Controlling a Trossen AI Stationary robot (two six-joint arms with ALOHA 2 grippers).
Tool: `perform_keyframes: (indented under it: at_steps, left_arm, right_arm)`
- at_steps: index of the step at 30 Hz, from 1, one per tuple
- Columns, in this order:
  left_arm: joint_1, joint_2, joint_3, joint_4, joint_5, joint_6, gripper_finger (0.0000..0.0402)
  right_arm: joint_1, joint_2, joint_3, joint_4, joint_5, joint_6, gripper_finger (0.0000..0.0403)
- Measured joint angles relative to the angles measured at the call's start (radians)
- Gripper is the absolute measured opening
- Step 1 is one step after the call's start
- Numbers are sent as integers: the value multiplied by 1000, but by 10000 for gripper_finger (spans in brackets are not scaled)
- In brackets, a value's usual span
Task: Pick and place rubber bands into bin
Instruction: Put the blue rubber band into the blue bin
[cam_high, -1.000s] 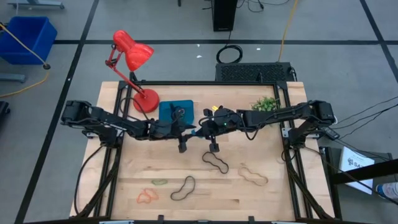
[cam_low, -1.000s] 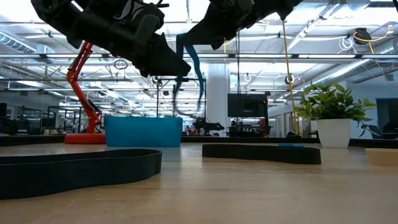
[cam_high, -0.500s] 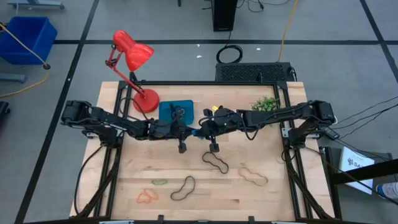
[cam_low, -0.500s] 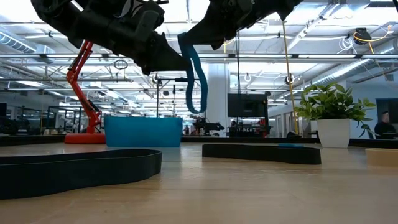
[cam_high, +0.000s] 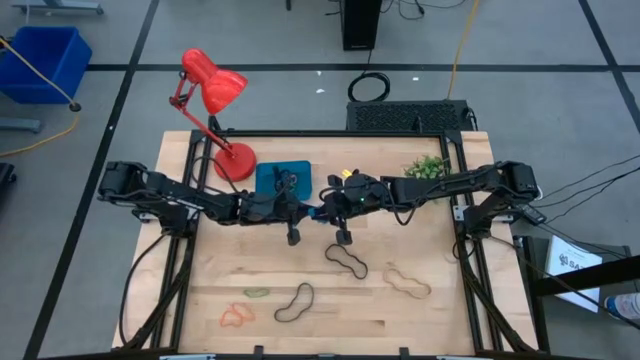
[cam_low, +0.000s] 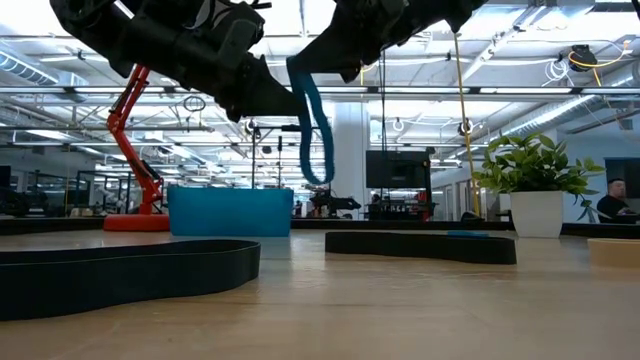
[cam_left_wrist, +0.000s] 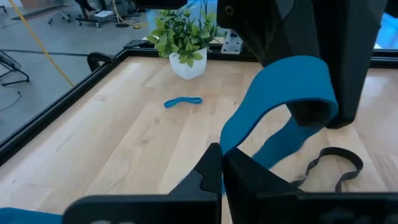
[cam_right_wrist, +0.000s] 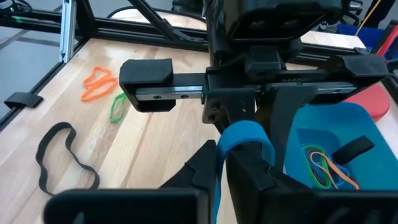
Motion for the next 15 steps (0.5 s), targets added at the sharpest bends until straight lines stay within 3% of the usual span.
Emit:
perform_keyframes:
  at_steps: [7,11,15]
  left_arm:
    - [0,0,0,-16,-1,-5,5]
    - [0,0,0,-23,-6,-12,7]
    - [0,-1,0,-34,-36,-12,4]
  right_arm:
    - [0,0,0,-55,0,9,101]
    - [0,-12,0,-204,10,10,151]
    - [0,-34,0,-378,96,68,185]
